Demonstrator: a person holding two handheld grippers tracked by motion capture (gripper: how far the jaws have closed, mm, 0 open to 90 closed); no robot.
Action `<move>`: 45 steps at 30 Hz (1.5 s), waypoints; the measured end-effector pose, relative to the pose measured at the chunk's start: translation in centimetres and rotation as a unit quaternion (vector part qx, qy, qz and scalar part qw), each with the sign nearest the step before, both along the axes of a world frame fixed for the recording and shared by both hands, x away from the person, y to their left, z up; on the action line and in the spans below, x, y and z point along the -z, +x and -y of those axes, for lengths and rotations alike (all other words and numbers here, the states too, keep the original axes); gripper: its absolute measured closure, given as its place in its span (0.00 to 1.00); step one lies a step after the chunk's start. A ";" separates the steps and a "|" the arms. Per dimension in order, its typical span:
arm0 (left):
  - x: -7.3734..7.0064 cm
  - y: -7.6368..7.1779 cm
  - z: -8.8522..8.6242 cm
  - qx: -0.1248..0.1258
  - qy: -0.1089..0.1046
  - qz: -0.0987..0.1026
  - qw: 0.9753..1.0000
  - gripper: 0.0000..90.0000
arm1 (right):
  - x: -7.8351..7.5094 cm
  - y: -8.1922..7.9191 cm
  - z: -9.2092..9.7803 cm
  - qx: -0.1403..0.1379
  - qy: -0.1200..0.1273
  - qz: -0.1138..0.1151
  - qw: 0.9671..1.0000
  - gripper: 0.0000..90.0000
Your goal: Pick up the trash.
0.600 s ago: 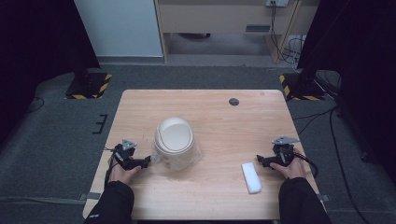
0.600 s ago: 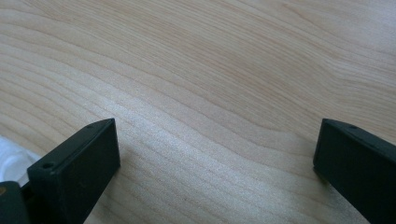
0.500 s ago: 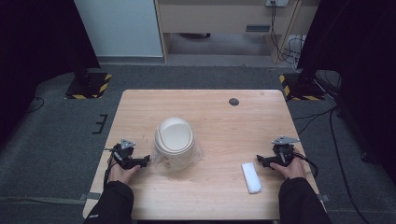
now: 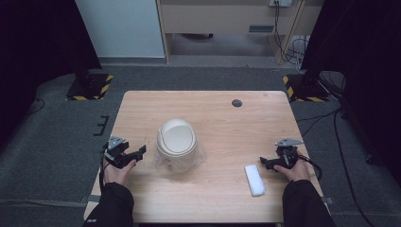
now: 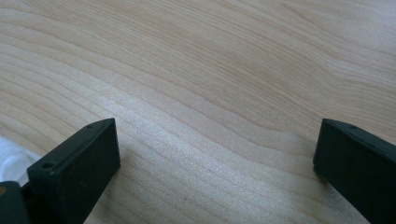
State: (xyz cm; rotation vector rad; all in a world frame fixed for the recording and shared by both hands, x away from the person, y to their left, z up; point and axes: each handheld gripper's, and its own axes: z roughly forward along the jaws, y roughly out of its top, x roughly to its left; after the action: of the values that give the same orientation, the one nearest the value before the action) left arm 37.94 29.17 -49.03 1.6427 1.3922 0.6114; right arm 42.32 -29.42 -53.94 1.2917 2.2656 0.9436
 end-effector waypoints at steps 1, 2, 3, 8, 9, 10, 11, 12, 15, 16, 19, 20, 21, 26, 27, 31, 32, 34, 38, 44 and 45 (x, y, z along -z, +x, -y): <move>0.0 0.0 0.0 0.000 0.000 0.000 1.000 0.22 | 0.0 0.0 0.0 0.000 0.000 0.000 1.000 0.01; -0.6 -0.3 -0.1 -0.006 -0.009 0.017 1.000 0.22 | 0.0 0.0 0.0 0.000 0.000 0.000 1.000 0.01; -0.8 -0.4 -0.1 -0.009 -0.014 0.024 1.000 0.22 | 0.0 0.0 0.0 0.000 0.000 0.000 1.000 0.01; -1.7 -0.8 -0.2 -0.015 -0.030 0.051 0.998 0.22 | 0.0 0.0 0.0 0.000 0.000 0.000 1.000 0.01; -2.3 -1.1 -0.2 -0.017 -0.033 0.065 0.997 0.22 | 0.0 0.0 0.0 0.000 0.000 0.000 1.000 0.01; -2.3 -1.1 -0.2 -0.017 -0.033 0.065 0.997 0.22 | 0.0 0.0 0.0 0.000 0.000 0.000 1.000 0.01; -2.6 -1.3 -0.2 -0.018 -0.036 0.074 0.996 0.22 | 0.0 0.0 0.0 0.000 0.000 0.000 1.000 0.01; -3.0 -1.4 -0.2 -0.019 -0.040 0.084 0.995 0.22 | 0.0 0.0 0.0 0.000 0.000 0.000 1.000 0.01; -3.9 -1.8 0.0 -0.017 -0.057 0.108 0.992 0.22 | 0.0 0.0 0.0 0.000 0.000 0.000 1.000 0.01; -4.5 -2.0 0.3 -0.014 -0.068 0.119 0.990 0.22 | 0.0 0.0 0.0 0.000 0.000 0.000 1.000 0.01; -5.1 -2.2 0.7 -0.009 -0.074 0.130 0.989 0.22 | 0.0 0.0 0.0 0.000 0.000 0.000 1.000 0.01; -5.6 -2.4 1.2 -0.002 -0.079 0.139 0.987 0.21 | 0.0 0.0 0.0 0.000 0.000 0.000 1.000 0.01; -5.6 -2.4 1.2 -0.002 -0.079 0.139 0.987 0.21 | 0.0 0.0 0.0 0.000 0.000 0.000 1.000 0.01; -7.1 -3.1 2.9 0.026 -0.088 0.155 0.984 0.21 | 0.0 0.0 0.0 0.000 0.000 0.000 1.000 0.01; -7.1 -3.1 2.9 0.026 -0.088 0.155 0.984 0.21 | 0.0 0.0 0.0 0.000 0.000 0.000 1.000 0.01; -7.9 -3.5 4.0 0.042 -0.084 0.162 0.982 0.21 | 0.0 0.0 0.0 0.000 0.000 0.000 1.000 0.01; -8.1 -3.7 4.5 0.051 -0.083 0.164 0.982 0.20 | 0.0 0.0 0.0 0.000 0.000 0.000 1.000 0.01; -8.3 -3.8 5.0 0.058 -0.082 0.165 0.981 0.20 | 0.0 0.0 0.0 0.000 0.000 0.000 1.000 0.01; -8.6 -4.1 5.9 0.070 -0.076 0.163 0.981 0.20 | 0.0 0.0 0.0 0.000 0.000 0.000 1.000 0.01; -8.8 -4.5 7.3 0.086 -0.065 0.157 0.982 0.19 | 0.0 0.0 0.0 0.000 0.000 0.000 1.000 0.01; -8.8 -4.5 7.5 0.090 -0.062 0.156 0.982 0.19 | 0.0 0.0 0.0 0.000 0.000 0.000 1.000 0.01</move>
State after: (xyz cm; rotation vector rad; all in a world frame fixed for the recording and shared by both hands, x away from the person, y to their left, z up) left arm 33.43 21.67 -40.26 1.4798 1.0230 0.6318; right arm 42.32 -29.41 -53.95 1.2914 2.2656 0.9433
